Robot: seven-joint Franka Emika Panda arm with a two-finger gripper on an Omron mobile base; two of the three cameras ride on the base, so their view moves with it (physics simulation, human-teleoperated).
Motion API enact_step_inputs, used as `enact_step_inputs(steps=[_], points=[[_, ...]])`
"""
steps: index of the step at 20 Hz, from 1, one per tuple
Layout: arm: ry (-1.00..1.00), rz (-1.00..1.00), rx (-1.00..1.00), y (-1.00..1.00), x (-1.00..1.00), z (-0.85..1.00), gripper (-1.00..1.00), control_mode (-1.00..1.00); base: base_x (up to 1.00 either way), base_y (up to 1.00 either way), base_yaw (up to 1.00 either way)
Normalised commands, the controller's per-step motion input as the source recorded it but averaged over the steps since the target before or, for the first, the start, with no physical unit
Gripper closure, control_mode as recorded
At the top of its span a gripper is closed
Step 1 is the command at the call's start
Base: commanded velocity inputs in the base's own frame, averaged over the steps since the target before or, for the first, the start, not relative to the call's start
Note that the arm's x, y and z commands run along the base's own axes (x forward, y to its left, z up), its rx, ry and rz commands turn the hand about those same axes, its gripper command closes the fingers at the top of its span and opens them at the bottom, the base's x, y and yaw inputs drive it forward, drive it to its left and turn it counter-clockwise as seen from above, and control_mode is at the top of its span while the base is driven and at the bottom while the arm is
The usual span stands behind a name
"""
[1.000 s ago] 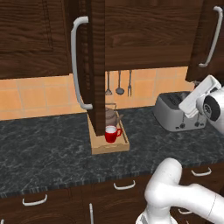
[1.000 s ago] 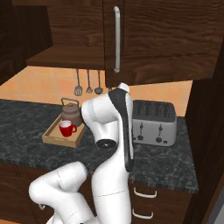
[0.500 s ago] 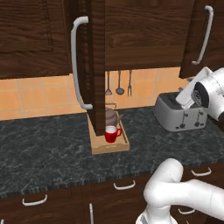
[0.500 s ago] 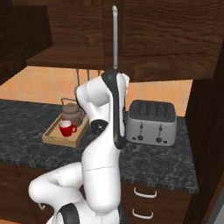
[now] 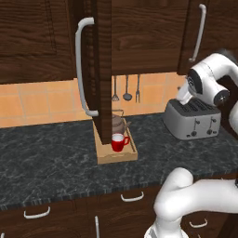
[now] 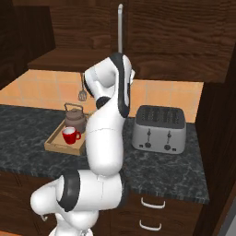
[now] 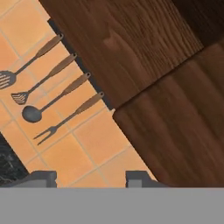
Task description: Pick the kettle from the counter and place it on the tray. Then pick the mug from the cabinet and place it on the tray. Then close the cabinet doors.
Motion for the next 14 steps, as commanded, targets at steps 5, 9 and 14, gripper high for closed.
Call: enact_step_inputs(steps=[5, 9, 14], points=[[0.09, 0.00, 0.05, -0.24, 0.72, 0.01, -1.00, -1.00, 0.00, 0.00, 0.00], [0.08, 0.00, 0.11, -0.42, 0.74, 0.00, -1.00, -1.00, 0.00, 0.00, 0.00], [0.12, 0.00, 0.06, -0.25, 0.38, -0.14, -1.00, -1.00, 0.00, 0.00, 0.00]])
